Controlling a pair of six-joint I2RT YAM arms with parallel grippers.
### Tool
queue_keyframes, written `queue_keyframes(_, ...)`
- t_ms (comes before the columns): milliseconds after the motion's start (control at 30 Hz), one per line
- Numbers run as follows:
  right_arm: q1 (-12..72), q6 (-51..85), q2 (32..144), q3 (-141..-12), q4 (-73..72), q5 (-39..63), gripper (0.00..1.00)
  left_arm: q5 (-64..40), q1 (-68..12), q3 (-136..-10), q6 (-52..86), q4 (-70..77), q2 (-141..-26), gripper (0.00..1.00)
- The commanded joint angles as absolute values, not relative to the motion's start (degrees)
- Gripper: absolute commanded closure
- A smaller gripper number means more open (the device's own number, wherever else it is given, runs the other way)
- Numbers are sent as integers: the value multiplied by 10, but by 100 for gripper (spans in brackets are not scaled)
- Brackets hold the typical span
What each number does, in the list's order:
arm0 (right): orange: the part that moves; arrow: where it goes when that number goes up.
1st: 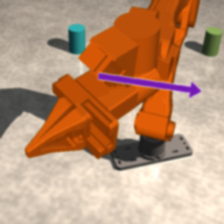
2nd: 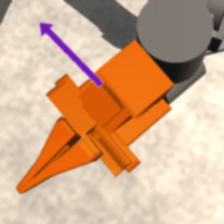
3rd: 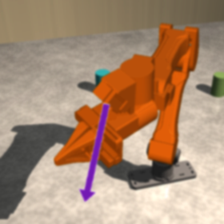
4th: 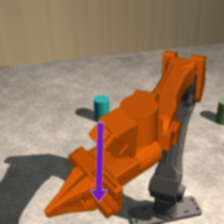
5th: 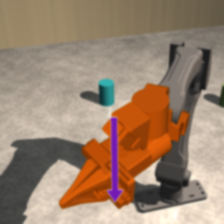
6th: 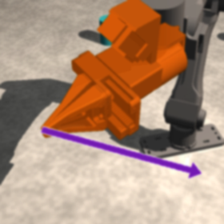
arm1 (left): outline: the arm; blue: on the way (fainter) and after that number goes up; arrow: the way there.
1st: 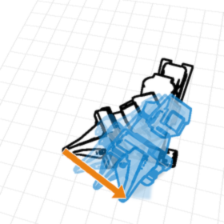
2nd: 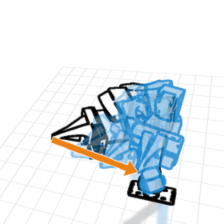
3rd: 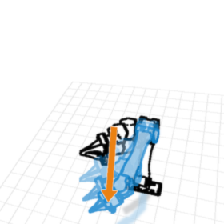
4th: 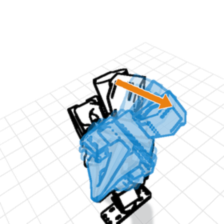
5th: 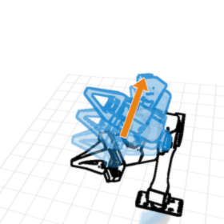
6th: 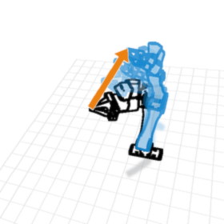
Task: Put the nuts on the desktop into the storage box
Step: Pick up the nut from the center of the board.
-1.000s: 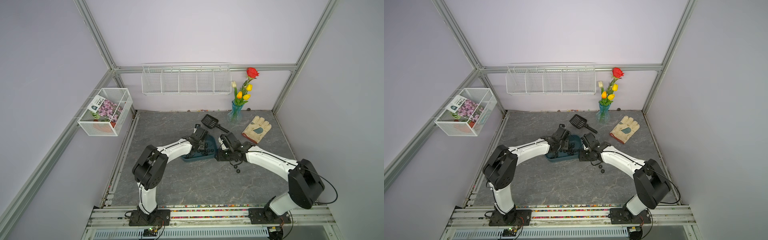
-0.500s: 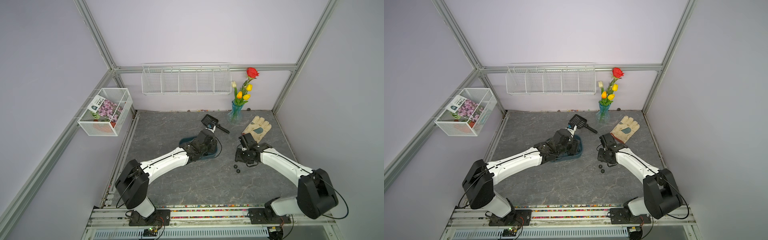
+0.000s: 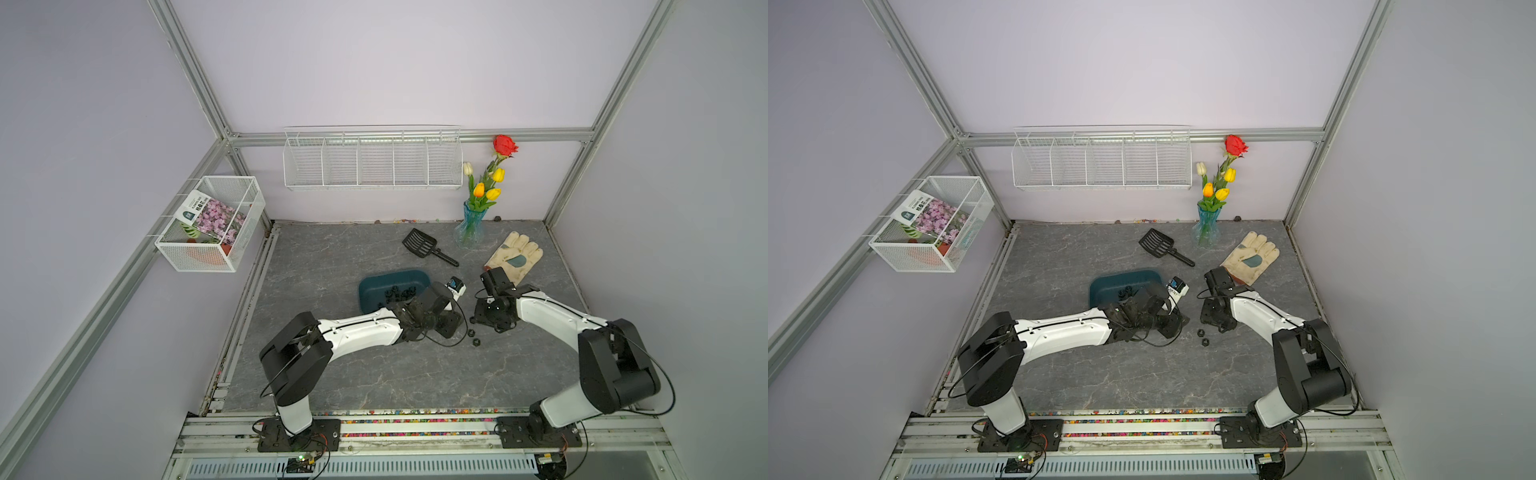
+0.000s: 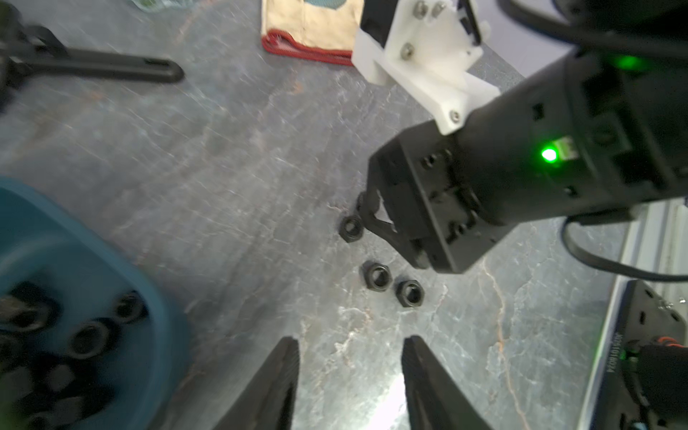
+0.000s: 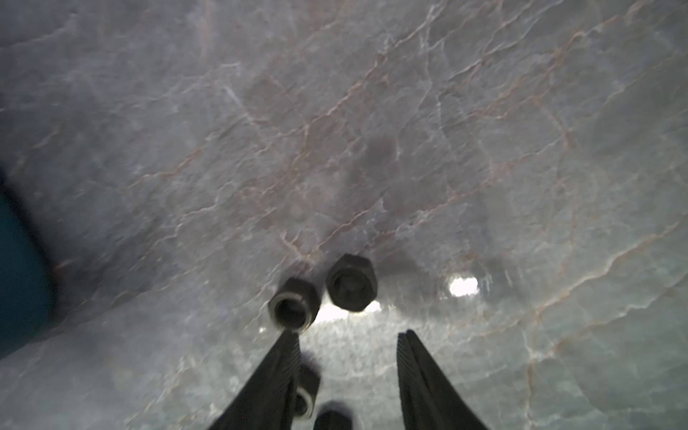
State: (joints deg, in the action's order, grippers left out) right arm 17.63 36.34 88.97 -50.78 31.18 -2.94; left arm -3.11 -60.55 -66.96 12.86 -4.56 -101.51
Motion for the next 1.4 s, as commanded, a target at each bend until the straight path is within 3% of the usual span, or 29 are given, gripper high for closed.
queue_keyframes(0, 171, 349, 906, -508, 300, -31, 53, -53, -609, -661, 127, -18, -1017, 0)
queue_keyframes(667, 153, 324, 947, -547, 296, -44, 53, -65, -610, -671, 122, -25, -1033, 4)
queue_keyframes(1367, 149, 314, 902, -559, 310, -45, 54, -57, -610, -686, 118, -38, -1041, 5)
